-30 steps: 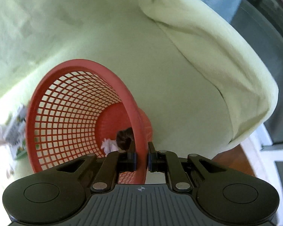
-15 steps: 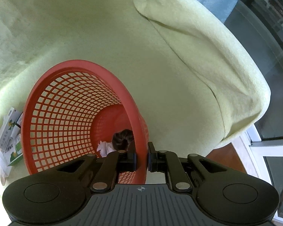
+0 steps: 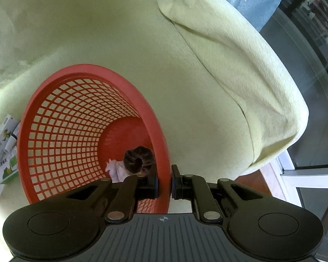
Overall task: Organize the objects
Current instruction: 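Grasp the pink cloth with the left tool, then drop the pink cloth into the basket with the left tool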
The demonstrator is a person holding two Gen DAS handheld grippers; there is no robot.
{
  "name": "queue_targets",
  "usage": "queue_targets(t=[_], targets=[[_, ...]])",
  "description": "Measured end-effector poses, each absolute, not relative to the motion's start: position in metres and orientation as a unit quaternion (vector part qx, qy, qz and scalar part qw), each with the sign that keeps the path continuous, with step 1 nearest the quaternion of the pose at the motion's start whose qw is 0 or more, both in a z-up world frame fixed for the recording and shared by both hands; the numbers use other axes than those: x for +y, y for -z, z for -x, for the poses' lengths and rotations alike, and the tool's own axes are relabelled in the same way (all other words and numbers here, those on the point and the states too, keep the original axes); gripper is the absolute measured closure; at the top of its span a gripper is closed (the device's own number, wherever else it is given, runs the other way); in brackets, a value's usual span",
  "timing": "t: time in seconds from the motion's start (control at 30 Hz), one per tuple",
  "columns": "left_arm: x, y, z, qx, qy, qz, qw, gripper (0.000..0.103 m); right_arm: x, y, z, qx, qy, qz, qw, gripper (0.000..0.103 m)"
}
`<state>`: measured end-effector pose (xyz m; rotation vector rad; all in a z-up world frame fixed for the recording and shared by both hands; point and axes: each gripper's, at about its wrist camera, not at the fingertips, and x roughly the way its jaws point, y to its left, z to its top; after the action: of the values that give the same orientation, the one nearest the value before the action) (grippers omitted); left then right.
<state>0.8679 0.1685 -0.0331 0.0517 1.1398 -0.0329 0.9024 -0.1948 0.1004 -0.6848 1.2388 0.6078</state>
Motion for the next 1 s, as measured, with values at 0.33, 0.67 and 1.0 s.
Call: queue_targets(t=[0.33, 0.67, 1.0], targets=[[0.156, -0.029, -0.851, 0.516, 0.011, -0.009, 0.856, 0.098, -0.213, -0.093, -0.922, 0.584, -0.274, 0.282, 0.71, 0.095], [0.061, -0.105, -0.813, 0.533, 0.049, 0.055, 0.843, 0.098, -0.225, -0.089, -0.934, 0.612, -0.288, 0.248, 0.693, 0.095], [-0.054, -0.123, -0.829, 0.556, 0.095, 0.089, 0.821, 0.098, -0.233, -0.092, -0.944, 0.616, -0.336, 0.234, 0.673, 0.095]])
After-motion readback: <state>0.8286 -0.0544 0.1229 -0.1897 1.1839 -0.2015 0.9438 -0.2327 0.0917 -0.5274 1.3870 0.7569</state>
